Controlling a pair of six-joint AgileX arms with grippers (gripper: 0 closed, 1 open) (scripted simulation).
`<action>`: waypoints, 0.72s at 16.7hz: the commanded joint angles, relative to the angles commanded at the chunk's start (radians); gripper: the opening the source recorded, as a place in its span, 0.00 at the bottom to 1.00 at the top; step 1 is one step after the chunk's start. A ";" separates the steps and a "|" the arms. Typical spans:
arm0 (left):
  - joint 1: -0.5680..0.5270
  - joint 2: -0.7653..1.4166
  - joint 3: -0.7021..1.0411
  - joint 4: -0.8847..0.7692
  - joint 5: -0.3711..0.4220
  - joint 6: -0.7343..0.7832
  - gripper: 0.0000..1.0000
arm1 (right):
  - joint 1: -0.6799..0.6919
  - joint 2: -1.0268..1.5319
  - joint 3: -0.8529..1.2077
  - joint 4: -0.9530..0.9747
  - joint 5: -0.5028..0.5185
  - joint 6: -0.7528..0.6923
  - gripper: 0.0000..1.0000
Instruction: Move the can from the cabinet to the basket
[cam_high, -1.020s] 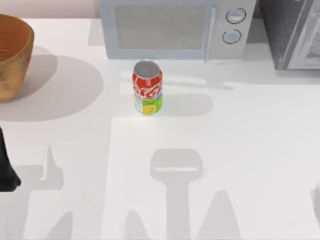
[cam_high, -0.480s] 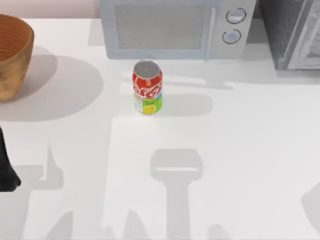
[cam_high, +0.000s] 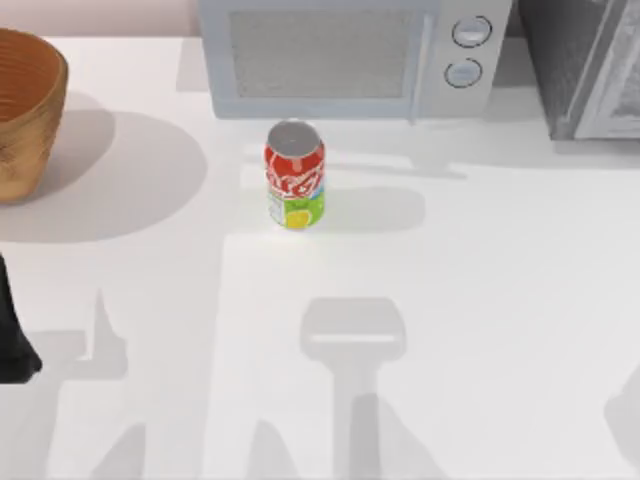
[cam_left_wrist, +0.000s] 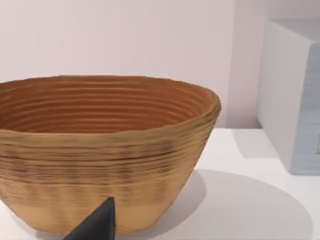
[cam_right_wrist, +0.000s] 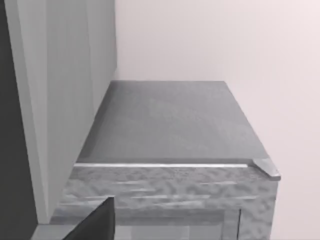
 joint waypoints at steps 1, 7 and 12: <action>0.000 0.000 0.000 0.000 0.000 0.000 1.00 | 0.059 0.002 0.005 -0.004 0.059 -0.001 1.00; 0.000 0.000 0.000 0.000 0.000 0.000 1.00 | 0.563 0.002 0.014 -0.030 0.558 -0.007 1.00; 0.000 0.000 0.000 0.000 0.000 0.000 1.00 | 1.018 -0.020 -0.005 -0.047 1.011 -0.010 1.00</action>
